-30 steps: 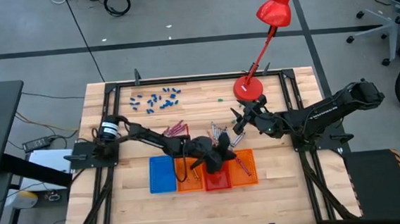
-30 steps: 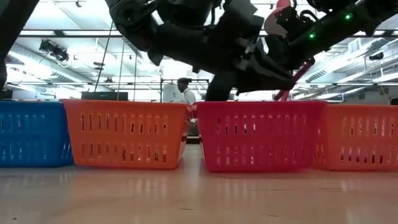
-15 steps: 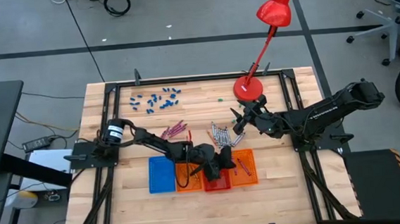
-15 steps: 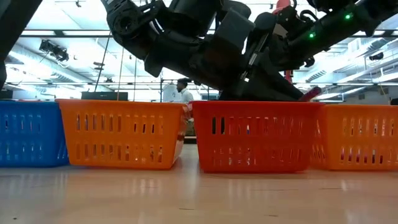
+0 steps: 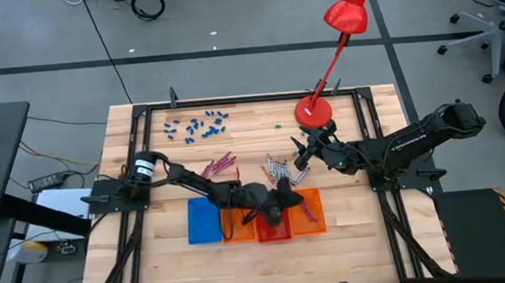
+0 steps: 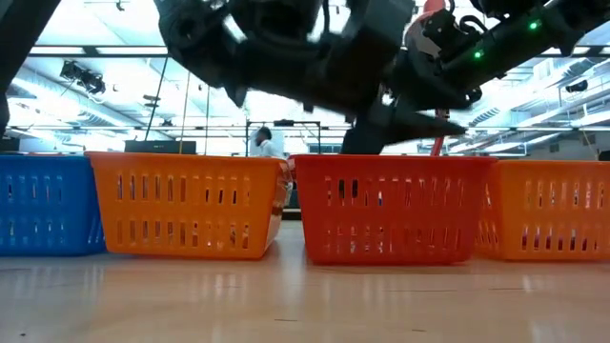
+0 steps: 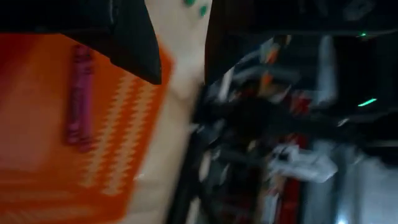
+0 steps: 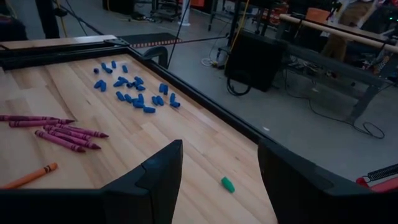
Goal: Sort crayons
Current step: Put the red crayon into the right orange bin
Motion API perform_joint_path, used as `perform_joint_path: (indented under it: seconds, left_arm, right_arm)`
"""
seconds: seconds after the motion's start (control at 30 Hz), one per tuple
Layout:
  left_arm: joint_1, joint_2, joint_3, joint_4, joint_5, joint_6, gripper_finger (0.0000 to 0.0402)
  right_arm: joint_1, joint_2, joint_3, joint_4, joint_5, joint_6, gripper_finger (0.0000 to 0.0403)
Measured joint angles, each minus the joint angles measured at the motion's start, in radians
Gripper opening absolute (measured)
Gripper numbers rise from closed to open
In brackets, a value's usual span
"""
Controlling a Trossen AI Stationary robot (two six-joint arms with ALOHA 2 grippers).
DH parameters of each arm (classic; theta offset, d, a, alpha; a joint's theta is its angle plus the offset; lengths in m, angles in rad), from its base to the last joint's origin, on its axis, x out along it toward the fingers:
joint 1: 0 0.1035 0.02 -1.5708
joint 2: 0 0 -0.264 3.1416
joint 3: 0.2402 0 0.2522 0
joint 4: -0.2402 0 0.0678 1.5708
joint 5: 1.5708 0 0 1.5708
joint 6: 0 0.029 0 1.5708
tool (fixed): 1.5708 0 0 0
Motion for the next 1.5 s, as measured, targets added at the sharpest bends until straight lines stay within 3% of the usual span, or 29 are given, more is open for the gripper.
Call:
perform_joint_path:
  seconds: [0.17,0.4,0.53,0.87,1.2,1.33,1.5]
  left_arm:
    - [-0.023,-0.064,-0.003,-0.059,-0.158,-0.001,0.0121]
    - [0.042,-0.224,-0.003,-0.474,-0.221,-0.254,0.0104]
    - [0.081,-0.306,-0.003,-0.694,-0.213,-0.415,0.0084]
    - [0.159,-0.364,-0.004,-1.156,-0.112,-0.699,0.0031]
    - [0.182,-0.365,-0.004,-1.424,-0.085,-0.844,0.0011]
    - [0.245,-0.365,-0.004,-1.516,-0.073,-0.936,0.0011]
    - [0.366,-0.365,-0.004,-1.555,0.025,-1.098,0.0012]
  right_arm:
    - [0.000,0.000,0.000,-0.018,0.000,0.001,0.0213]
    - [0.004,0.000,0.000,-0.029,0.000,0.007,0.0213]
    - [0.008,0.000,0.000,-0.043,-0.023,0.041,0.0213]
    - [-0.030,0.000,0.000,-0.112,-0.234,0.177,0.0213]
    - [-0.026,0.000,0.000,-0.108,-0.269,0.191,0.0213]
    - [-0.013,0.001,0.000,-0.108,-0.269,0.191,0.0213]
    - [-0.005,0.001,0.000,-0.107,-0.269,0.191,0.0213]
